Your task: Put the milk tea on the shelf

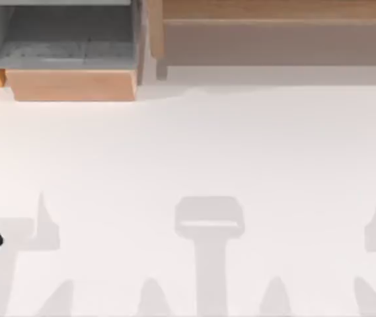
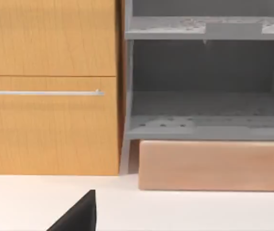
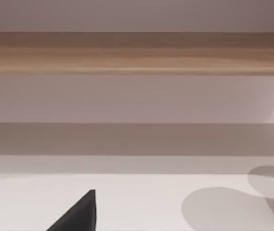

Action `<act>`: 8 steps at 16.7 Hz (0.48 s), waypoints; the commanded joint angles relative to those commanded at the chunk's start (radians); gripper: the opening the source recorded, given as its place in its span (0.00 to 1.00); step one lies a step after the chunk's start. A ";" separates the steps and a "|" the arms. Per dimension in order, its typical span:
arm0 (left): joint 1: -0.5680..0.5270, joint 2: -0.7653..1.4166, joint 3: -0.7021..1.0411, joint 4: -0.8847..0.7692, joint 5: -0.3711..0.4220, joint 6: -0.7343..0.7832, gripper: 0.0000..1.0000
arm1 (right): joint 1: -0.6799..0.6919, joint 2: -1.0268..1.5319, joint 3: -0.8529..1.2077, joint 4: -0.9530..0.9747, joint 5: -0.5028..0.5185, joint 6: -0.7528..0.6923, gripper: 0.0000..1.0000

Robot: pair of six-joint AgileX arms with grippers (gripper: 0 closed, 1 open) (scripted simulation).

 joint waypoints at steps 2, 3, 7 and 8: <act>0.000 0.000 0.000 0.000 0.000 0.000 1.00 | 0.000 0.000 0.000 0.000 0.000 0.000 1.00; 0.000 0.000 0.000 0.000 0.000 0.000 1.00 | -0.004 0.010 0.007 0.010 -0.002 -0.001 1.00; 0.000 0.000 0.000 0.000 0.000 0.000 1.00 | -0.051 0.156 0.091 0.152 -0.028 -0.009 1.00; 0.000 0.000 0.000 0.000 0.000 0.000 1.00 | -0.069 0.218 0.120 0.208 -0.040 -0.012 1.00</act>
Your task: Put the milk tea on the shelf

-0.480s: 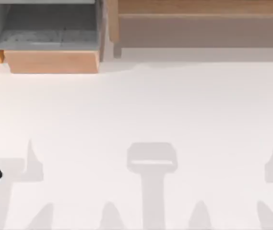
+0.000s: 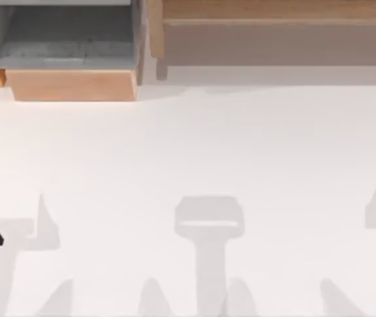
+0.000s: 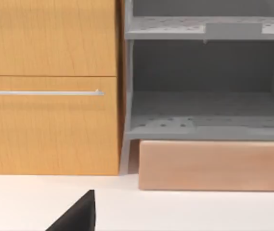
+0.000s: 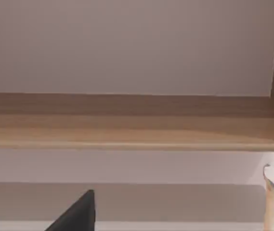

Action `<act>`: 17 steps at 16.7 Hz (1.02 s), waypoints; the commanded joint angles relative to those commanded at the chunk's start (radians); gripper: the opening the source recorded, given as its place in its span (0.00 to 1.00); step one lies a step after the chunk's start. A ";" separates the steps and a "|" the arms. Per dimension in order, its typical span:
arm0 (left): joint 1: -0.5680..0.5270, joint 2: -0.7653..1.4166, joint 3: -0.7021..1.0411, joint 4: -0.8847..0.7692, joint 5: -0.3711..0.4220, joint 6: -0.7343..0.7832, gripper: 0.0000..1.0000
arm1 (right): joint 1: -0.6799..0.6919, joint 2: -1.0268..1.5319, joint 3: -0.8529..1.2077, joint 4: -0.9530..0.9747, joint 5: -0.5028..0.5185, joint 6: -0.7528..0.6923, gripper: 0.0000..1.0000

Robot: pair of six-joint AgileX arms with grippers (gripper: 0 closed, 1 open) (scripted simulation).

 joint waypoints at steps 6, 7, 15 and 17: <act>0.000 0.000 0.000 0.000 0.000 0.000 1.00 | -0.139 0.519 0.186 0.409 -0.113 -0.015 1.00; 0.000 0.000 0.000 0.000 0.000 0.000 1.00 | -0.166 0.625 0.215 0.482 -0.138 -0.017 1.00; 0.000 0.000 0.000 0.000 0.000 0.000 1.00 | -0.391 1.462 0.385 0.997 -0.364 -0.034 1.00; 0.000 0.000 0.000 0.000 0.000 0.000 1.00 | -0.437 1.615 0.409 1.080 -0.415 -0.038 1.00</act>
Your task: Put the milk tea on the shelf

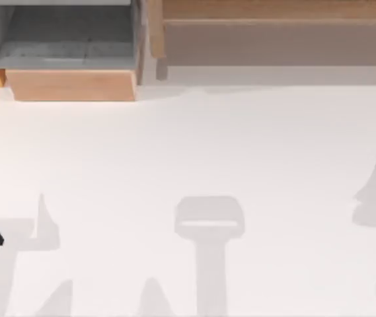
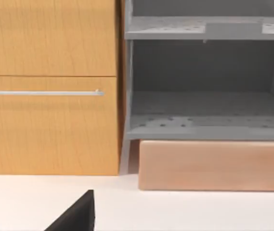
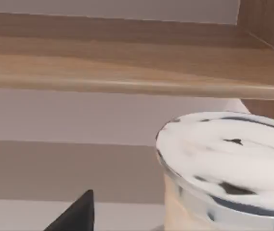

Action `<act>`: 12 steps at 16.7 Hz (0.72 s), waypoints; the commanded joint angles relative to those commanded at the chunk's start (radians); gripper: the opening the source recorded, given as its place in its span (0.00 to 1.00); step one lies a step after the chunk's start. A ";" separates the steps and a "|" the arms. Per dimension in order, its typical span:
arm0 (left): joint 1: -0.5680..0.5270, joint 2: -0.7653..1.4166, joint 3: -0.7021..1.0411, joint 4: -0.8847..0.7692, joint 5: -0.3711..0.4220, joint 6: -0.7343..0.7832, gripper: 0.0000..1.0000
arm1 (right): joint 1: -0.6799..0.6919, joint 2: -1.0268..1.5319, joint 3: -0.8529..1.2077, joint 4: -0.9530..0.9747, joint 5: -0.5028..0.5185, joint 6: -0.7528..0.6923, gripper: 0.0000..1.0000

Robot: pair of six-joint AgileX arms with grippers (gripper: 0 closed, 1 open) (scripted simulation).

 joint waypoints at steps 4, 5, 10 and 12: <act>0.000 0.000 0.000 0.000 0.000 0.000 1.00 | -0.065 0.190 0.027 0.090 -0.072 -0.006 1.00; 0.000 0.000 0.000 0.000 0.000 0.000 1.00 | -0.072 0.212 0.029 0.098 -0.081 -0.006 1.00; 0.000 0.000 0.000 0.000 0.000 0.000 1.00 | -0.076 0.223 0.030 0.101 -0.086 -0.007 1.00; 0.000 0.000 0.000 0.000 0.000 0.000 1.00 | -0.071 0.222 0.029 0.098 -0.083 -0.007 1.00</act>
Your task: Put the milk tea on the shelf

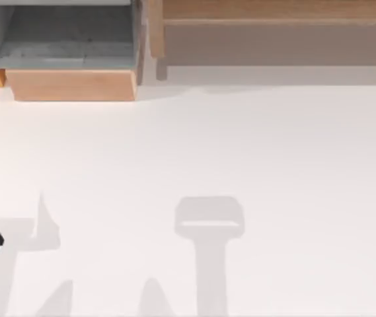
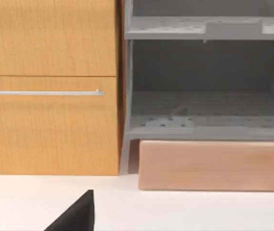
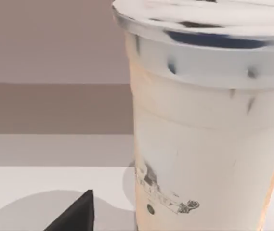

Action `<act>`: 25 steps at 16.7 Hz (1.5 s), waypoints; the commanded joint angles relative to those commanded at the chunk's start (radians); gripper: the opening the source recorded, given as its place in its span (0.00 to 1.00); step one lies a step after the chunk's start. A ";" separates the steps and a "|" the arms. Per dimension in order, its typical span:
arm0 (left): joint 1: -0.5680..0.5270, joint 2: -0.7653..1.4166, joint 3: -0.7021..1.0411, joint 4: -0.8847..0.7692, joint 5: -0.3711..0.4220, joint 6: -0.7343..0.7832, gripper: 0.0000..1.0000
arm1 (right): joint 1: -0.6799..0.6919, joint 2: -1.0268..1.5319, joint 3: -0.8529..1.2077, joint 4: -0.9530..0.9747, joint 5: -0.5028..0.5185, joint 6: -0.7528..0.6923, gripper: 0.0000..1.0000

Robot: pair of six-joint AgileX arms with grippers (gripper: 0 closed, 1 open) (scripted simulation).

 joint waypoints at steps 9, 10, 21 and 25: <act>0.000 0.000 0.000 0.000 0.000 0.000 1.00 | 0.096 0.143 0.275 -0.123 0.100 0.011 1.00; 0.000 0.000 0.000 0.000 0.000 0.000 1.00 | 0.104 0.153 0.296 -0.134 0.108 0.012 1.00; 0.000 0.000 0.000 0.000 0.000 0.000 1.00 | 0.109 0.159 0.307 -0.140 0.113 0.012 0.55; 0.000 0.000 0.000 0.000 0.000 0.000 1.00 | 0.109 0.159 0.307 -0.140 0.113 0.012 0.25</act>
